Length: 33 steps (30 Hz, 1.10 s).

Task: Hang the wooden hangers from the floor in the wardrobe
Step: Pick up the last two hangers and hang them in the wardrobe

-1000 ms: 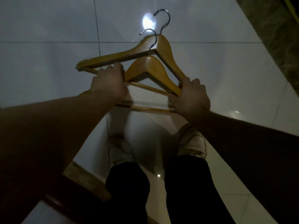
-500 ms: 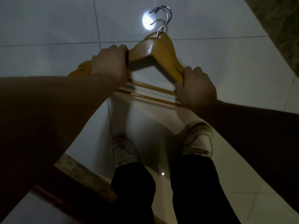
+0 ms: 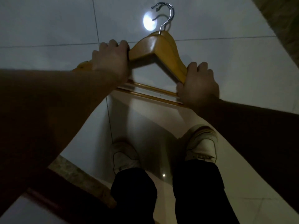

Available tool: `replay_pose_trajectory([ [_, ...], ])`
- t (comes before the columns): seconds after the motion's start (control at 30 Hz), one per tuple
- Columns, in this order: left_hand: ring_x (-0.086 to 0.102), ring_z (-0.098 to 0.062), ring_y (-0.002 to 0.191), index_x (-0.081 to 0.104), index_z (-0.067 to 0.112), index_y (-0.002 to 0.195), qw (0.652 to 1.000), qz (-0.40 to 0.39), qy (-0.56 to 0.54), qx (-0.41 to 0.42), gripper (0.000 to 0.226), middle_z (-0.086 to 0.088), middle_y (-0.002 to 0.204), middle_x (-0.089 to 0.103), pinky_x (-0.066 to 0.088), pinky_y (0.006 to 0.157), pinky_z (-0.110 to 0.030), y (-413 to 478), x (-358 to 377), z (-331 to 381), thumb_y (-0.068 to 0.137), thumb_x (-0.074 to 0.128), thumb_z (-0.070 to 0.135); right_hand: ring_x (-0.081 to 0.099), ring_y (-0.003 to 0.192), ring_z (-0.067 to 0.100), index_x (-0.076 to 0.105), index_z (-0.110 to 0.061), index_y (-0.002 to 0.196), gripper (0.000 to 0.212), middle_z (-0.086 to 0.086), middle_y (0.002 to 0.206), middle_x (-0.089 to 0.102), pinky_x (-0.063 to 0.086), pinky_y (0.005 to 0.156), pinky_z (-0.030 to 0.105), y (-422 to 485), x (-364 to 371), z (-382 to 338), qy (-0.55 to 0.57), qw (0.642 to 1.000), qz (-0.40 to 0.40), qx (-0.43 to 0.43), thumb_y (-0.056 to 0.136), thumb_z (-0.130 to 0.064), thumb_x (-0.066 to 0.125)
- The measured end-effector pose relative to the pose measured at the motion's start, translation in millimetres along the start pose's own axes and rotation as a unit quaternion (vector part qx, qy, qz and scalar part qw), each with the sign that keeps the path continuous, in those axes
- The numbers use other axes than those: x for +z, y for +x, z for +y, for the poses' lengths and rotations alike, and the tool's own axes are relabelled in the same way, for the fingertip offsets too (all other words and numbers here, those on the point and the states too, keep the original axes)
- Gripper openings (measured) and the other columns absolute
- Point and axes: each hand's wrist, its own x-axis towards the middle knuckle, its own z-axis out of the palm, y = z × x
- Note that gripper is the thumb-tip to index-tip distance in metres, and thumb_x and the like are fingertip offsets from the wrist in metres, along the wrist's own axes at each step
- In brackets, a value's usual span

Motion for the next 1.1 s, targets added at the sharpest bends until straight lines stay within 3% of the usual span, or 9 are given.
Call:
replay_pose_trajectory([
  [0.13, 0.048, -0.044, 0.116, 0.045, 0.011, 0.131, 0.999, -0.023, 0.019, -0.016, 0.051, -0.022, 0.125, 0.048, 0.038, 0.096, -0.054, 9.1, 0.1, 6.1, 0.083, 0.064, 0.014, 0.052, 0.109, 0.038, 0.038, -0.006, 0.135, 0.058, 0.020, 0.124, 0.050, 0.041, 0.076, 0.042, 6.0, 4.9, -1.1, -0.076, 0.997, 0.007, -0.013, 0.089, -0.031, 0.064],
  [0.37, 0.052, -0.045, 0.109, 0.045, 0.008, 0.123, 0.998, -0.044, 0.030, 0.020, 0.041, -0.023, 0.118, 0.052, 0.042, 0.087, -0.051, 9.5, 1.6, 2.8, 0.084, 0.058, 0.010, 0.057, 0.106, 0.038, 0.036, -0.005, 0.138, 0.055, 0.019, 0.122, 0.051, 0.036, 0.070, 0.038, 16.3, 2.9, 8.5, -0.057, 0.997, -0.036, -0.028, 0.091, -0.022, 0.062],
  [0.57, 0.054, -0.037, 0.091, 0.041, 0.013, 0.118, 0.997, -0.068, 0.036, 0.031, 0.036, -0.013, 0.093, 0.053, 0.038, 0.085, -0.047, -11.8, -11.8, 9.3, 0.085, 0.054, 0.012, 0.058, 0.098, 0.038, 0.042, -0.004, 0.126, 0.041, 0.019, 0.113, 0.055, 0.037, 0.067, 0.037, -1.1, -16.2, 14.2, -0.037, 0.997, -0.055, -0.030, 0.091, -0.018, 0.058],
  [0.7, 0.047, -0.032, 0.082, 0.040, 0.016, 0.116, 0.997, -0.064, 0.028, 0.025, 0.034, -0.008, 0.087, 0.048, 0.034, 0.079, -0.045, -25.9, -39.9, 14.0, 0.085, 0.055, 0.012, 0.052, 0.084, 0.032, 0.039, -0.007, 0.121, 0.038, 0.016, 0.100, 0.059, 0.035, 0.063, 0.037, -17.9, -49.7, 16.0, -0.024, 0.996, -0.078, -0.028, 0.091, -0.018, 0.058],
  [0.87, 0.046, -0.031, 0.077, 0.031, 0.020, 0.100, 0.998, -0.048, 0.003, 0.037, 0.027, -0.007, 0.085, 0.049, 0.035, 0.071, -0.041, -45.5, -91.3, 19.7, 0.089, 0.056, 0.019, 0.058, 0.098, 0.036, 0.040, -0.010, 0.117, 0.033, 0.015, 0.105, 0.061, 0.036, 0.067, 0.037, -40.7, -111.4, 14.6, -0.030, 0.997, -0.066, -0.029, 0.091, -0.019, 0.058],
  [1.1, 0.048, -0.030, 0.075, 0.049, 0.023, 0.107, 0.999, -0.029, 0.002, 0.036, 0.021, -0.006, 0.083, 0.051, 0.039, 0.065, -0.036, -87.1, -197.1, 25.0, 0.087, 0.055, 0.020, 0.059, 0.099, 0.035, 0.041, -0.014, 0.112, 0.027, 0.013, 0.103, 0.063, 0.035, 0.067, 0.036, -82.4, -220.1, 8.1, -0.049, 0.998, -0.037, -0.030, 0.092, -0.020, 0.057],
])
